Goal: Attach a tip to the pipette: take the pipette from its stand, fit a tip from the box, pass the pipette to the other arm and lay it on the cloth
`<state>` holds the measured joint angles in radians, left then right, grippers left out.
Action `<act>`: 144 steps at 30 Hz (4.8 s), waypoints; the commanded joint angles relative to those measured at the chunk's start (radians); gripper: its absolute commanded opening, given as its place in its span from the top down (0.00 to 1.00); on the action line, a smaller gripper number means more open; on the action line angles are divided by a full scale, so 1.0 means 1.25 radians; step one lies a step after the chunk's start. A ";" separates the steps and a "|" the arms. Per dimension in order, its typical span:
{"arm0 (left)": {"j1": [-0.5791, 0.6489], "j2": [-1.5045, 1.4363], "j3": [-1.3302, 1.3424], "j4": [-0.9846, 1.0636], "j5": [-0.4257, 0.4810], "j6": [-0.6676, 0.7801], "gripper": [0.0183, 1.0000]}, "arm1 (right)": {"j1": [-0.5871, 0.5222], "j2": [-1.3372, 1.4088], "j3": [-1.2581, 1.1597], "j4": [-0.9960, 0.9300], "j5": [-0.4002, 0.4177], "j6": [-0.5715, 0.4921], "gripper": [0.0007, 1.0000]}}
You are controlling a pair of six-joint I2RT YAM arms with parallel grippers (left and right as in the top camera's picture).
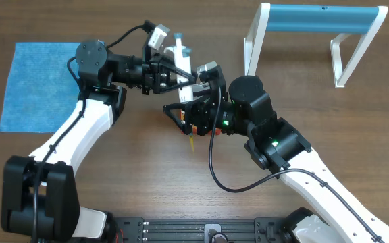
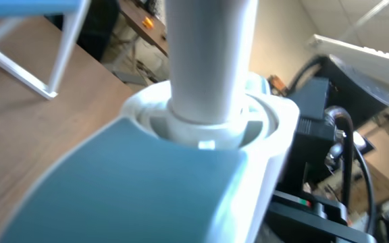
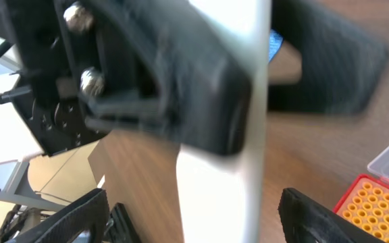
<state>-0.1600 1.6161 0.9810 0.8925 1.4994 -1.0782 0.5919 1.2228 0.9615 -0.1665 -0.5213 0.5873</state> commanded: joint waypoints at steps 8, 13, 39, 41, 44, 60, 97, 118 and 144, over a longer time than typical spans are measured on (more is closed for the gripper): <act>0.152 0.002 0.016 -0.910 -0.671 0.489 0.99 | -0.179 -0.183 0.005 -0.051 -0.074 -0.079 0.17; 0.224 -0.008 0.190 -1.302 -0.790 0.555 0.99 | -0.187 -0.253 0.005 -0.171 -0.009 -0.079 0.16; 0.455 0.787 1.225 -1.839 -1.281 1.130 0.99 | -0.182 0.084 0.005 -0.067 0.052 0.075 0.16; 0.457 0.793 1.225 -1.829 -1.281 1.130 0.99 | -0.182 0.084 0.005 -0.067 0.053 0.075 0.16; 0.458 0.796 1.224 -1.815 -1.278 1.127 0.99 | -0.182 0.084 0.005 -0.067 0.053 0.075 0.16; 0.456 0.833 1.224 -1.819 -1.259 1.127 0.80 | -0.182 0.084 0.005 -0.056 0.056 0.081 0.16; 0.456 -0.924 0.312 -2.072 -0.791 0.943 0.00 | -0.321 -0.792 -0.177 -0.536 0.429 -0.479 0.15; 0.457 -1.143 0.291 -1.986 -0.792 0.944 0.00 | -0.321 -0.934 -0.222 -0.717 0.456 -0.474 0.15; 0.154 -1.289 -0.695 -0.758 -1.227 0.660 0.00 | -0.321 -0.934 -0.222 -0.725 0.456 -0.474 0.15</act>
<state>0.0292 0.0189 0.1764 -0.0586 -0.0162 -0.2417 0.1963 0.0620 0.6842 -1.0767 0.0437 0.0013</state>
